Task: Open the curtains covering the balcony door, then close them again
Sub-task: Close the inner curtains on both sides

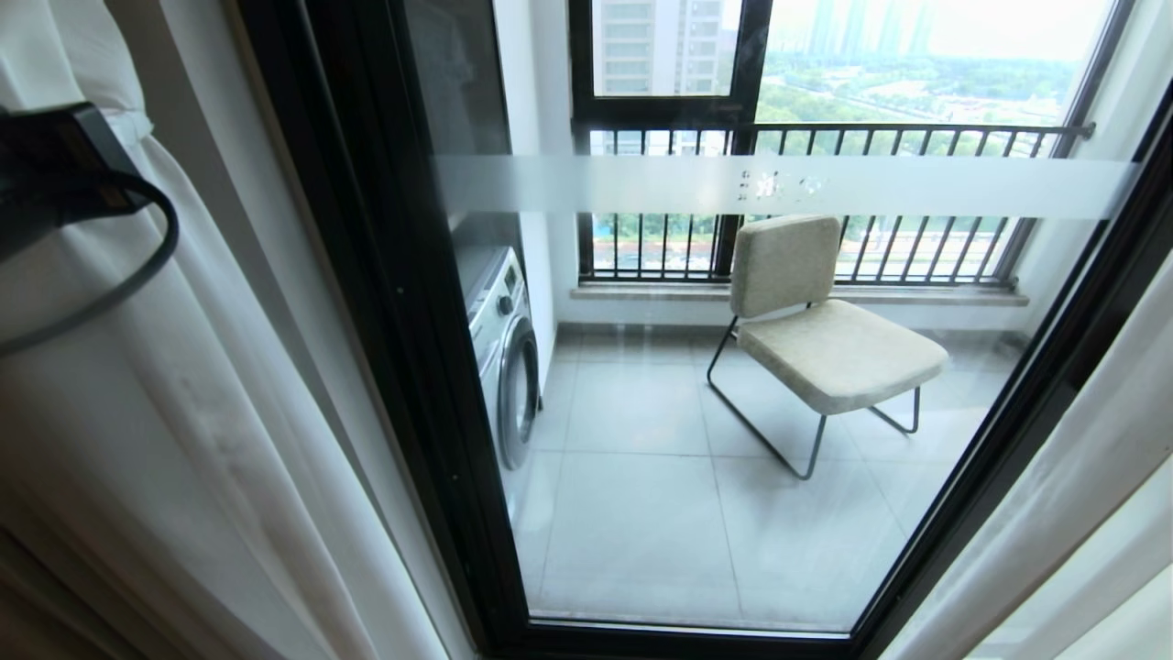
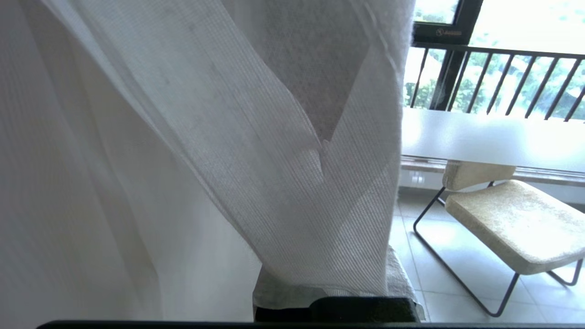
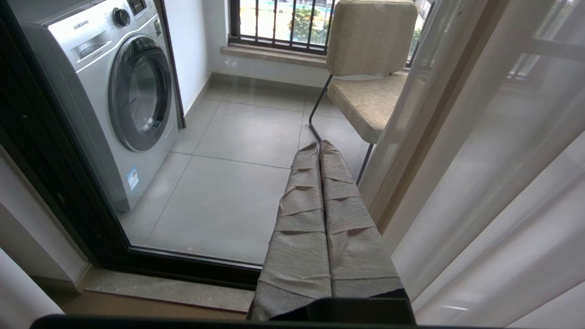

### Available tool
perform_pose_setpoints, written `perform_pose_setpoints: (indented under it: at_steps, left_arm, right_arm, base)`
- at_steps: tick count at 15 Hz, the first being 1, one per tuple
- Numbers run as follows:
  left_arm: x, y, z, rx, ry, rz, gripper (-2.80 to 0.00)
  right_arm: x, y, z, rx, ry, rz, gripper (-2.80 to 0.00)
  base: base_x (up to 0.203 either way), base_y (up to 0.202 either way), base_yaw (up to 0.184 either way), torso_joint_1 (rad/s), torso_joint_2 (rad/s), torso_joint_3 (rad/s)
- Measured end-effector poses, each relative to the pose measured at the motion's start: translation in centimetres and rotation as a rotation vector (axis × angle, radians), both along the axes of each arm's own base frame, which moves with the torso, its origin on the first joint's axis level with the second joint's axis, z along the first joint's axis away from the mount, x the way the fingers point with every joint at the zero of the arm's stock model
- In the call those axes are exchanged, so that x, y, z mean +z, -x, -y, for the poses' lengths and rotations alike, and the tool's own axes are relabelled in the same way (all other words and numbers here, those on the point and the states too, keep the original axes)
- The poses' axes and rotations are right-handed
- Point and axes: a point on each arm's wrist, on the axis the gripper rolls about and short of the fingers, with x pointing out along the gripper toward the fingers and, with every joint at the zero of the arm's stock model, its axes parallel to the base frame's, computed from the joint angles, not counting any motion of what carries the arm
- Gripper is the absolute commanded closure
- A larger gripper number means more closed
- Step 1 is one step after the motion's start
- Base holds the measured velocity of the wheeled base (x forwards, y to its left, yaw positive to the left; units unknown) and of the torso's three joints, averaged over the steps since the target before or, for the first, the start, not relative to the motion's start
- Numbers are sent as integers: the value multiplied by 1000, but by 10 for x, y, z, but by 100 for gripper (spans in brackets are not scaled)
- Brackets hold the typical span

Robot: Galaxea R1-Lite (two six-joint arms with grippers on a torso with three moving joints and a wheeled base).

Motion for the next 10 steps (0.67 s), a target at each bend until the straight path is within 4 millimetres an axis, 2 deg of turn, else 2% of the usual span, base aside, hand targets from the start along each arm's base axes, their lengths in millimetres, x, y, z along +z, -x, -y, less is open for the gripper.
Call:
perform_pose_setpoints:
  at_steps: [10]
  left_arm:
    - [-1, 7, 14, -77, -2, 3, 0]
  right_arm:
    - [0, 0, 0, 0, 0, 0, 0]
  base:
    - [0, 0, 0, 0, 0, 0]
